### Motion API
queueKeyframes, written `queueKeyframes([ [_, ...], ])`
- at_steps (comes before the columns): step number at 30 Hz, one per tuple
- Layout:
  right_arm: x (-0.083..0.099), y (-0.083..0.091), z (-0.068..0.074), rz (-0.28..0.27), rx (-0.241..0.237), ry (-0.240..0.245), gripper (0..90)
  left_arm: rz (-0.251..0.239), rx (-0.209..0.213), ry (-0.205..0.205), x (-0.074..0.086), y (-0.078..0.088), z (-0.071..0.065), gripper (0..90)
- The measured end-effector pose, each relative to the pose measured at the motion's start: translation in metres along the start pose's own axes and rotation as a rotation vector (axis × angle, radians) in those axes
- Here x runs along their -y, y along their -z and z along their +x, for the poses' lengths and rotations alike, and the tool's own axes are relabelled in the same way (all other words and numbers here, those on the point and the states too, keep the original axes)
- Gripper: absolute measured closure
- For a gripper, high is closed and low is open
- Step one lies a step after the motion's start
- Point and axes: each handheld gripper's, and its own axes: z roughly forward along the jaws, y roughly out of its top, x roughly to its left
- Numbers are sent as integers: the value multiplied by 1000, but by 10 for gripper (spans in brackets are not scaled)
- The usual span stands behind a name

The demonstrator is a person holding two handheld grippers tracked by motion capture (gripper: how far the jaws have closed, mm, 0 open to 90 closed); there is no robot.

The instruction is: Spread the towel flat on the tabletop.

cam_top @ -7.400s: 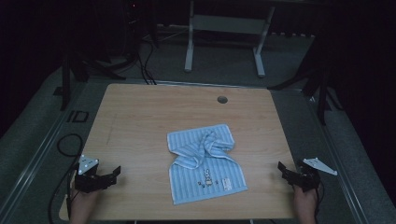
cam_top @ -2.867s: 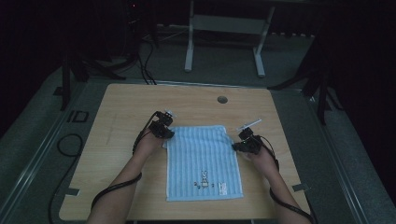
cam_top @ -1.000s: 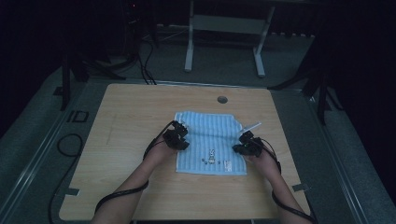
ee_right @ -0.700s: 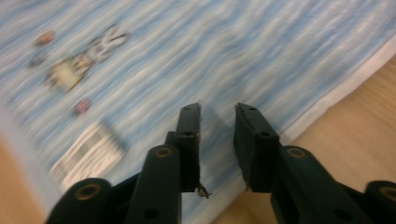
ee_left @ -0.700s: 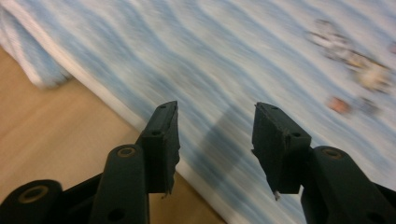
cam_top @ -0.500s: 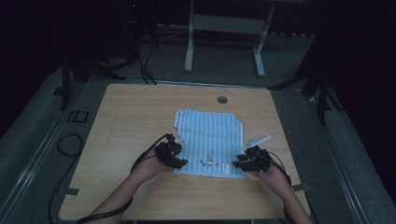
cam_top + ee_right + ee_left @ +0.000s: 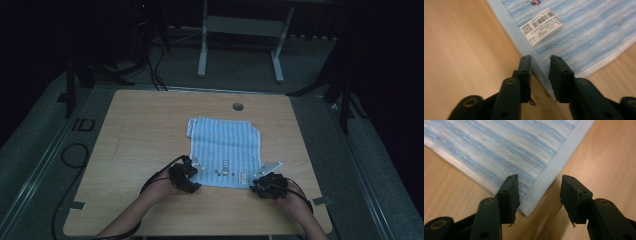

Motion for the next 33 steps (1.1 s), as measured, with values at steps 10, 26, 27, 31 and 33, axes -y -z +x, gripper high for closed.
queueKeyframes([
  [10, -7, -5, -12, 2, 58, -20, 880, 13, -33, 5, -21, -7, 4, 836],
  [26, -8, 83, 32, -170, -30, 40, 882, -132, 24, -67, 7, 102, -43, 839],
  [27, -6, 88, 39, -183, -51, 45, 882, -124, 53, -78, 16, 108, -52, 839],
  [31, 7, 102, 69, -187, -234, 87, 867, -52, 276, -109, 42, 112, -74, 803],
  [33, 13, 101, 79, -182, -311, 106, 820, -32, 275, -119, 50, 107, -79, 663],
])
